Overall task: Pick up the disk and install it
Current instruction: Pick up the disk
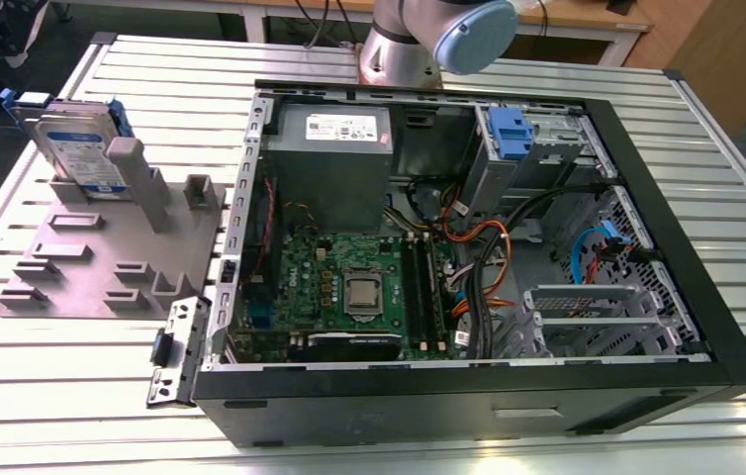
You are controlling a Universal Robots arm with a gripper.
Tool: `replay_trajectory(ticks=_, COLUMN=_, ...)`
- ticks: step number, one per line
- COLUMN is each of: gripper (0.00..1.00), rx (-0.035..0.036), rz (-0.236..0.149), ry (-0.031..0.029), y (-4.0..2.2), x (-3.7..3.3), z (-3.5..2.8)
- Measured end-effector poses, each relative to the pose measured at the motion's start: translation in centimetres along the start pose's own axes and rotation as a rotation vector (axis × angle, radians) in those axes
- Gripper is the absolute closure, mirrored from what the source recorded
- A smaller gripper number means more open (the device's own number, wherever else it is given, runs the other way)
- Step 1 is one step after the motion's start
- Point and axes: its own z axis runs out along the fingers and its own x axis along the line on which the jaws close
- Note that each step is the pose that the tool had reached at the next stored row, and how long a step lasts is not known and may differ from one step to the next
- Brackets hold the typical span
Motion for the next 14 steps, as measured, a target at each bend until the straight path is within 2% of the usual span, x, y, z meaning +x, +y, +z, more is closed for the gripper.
replay_trajectory(ticks=5, gripper=0.89, rx=-0.0003, rz=-0.022, ry=0.0002, y=0.0, x=0.0, z=0.0)
replay_trajectory(ticks=14, gripper=0.89, rx=-0.0011, rz=-0.09, ry=0.0008, y=0.0, x=0.03, z=0.0)
